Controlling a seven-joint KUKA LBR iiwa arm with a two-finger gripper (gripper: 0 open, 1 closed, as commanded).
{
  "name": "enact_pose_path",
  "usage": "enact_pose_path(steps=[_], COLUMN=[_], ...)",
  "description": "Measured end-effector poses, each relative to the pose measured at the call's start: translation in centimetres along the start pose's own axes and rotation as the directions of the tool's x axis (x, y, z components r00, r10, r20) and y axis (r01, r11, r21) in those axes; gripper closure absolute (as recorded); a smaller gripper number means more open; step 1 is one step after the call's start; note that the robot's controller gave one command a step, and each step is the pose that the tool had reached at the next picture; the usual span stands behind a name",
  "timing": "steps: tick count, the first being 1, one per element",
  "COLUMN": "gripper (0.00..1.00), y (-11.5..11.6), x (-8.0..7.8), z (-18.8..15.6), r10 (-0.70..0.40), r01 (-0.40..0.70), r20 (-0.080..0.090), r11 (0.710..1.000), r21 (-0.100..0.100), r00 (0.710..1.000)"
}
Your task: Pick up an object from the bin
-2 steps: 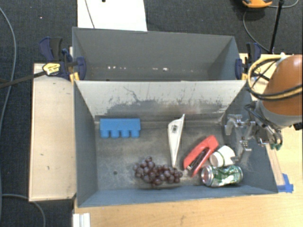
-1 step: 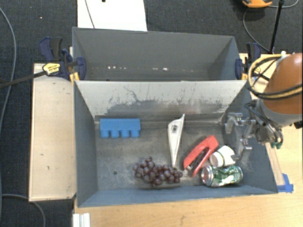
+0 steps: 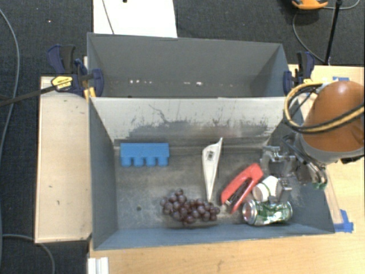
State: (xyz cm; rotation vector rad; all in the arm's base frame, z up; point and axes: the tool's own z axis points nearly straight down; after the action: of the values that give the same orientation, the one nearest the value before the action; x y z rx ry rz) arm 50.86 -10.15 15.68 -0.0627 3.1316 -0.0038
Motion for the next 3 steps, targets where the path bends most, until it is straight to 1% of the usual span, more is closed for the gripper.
enact_pose_path(steps=[1,2,3], gripper=[0.00,0.00,0.00], y=[-2.2,-2.9,-2.4], x=[-0.4,-1.2,-1.5], z=[5.9,7.9,7.9], r10=[0.036,0.037,0.005], r01=[-0.036,-0.037,-0.005], r20=[0.000,0.011,0.013], r11=[0.999,0.999,1.000], r21=[-0.004,-0.004,0.000], r00=[0.999,0.999,1.000])
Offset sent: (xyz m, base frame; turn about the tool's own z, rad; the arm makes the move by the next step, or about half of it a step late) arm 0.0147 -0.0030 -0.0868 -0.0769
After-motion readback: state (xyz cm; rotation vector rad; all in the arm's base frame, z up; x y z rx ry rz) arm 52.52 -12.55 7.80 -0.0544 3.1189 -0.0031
